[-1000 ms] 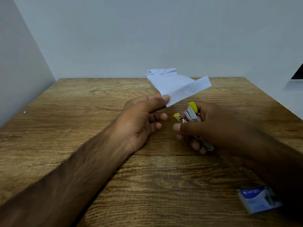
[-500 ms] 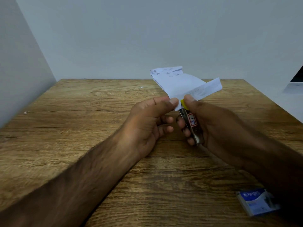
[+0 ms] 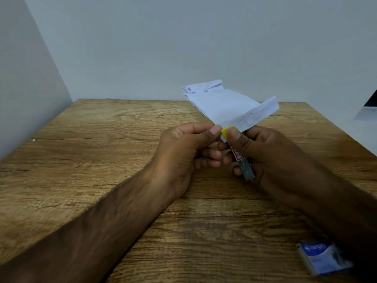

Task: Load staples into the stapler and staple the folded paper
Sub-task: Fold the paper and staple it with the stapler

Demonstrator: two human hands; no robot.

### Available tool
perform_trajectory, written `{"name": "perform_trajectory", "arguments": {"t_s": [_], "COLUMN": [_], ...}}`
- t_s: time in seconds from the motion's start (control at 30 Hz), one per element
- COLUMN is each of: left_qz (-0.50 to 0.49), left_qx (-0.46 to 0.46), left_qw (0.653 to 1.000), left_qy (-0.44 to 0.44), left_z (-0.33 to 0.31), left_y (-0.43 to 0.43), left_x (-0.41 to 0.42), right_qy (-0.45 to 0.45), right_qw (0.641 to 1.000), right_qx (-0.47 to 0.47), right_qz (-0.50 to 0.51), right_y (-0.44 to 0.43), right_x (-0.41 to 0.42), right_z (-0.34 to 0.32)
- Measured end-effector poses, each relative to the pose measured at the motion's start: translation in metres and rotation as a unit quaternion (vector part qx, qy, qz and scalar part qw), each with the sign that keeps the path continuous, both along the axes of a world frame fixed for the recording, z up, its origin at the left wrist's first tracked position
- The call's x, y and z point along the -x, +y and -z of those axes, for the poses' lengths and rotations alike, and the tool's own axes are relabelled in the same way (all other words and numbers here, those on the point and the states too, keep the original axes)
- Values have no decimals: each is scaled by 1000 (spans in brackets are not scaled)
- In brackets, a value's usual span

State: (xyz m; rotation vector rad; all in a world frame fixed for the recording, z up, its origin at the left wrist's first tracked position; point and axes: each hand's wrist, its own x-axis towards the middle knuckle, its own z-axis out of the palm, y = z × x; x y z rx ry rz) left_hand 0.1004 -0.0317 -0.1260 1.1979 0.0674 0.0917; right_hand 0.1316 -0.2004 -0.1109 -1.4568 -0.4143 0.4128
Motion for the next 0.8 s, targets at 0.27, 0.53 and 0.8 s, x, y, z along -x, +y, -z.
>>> {"name": "perform_trajectory", "arguments": {"t_s": [0.27,0.53,0.8], "left_qz": [-17,39,89], "left_qx": [-15,-13,-65], "left_qw": [999,998,988], "left_qy": [-25,-53,-110], "left_z": [0,-4,3], "left_y": [-1,-6,-20], "left_x": [1,2,8], "right_qy": [6,-4,3], "right_qw": [1000,999,998], "right_qx": [-11,-19,-38], "right_qz": [18,42,54], "right_y": [1,4,8], "right_x": [4,8,12], "right_z": [-3,-8,-3]}}
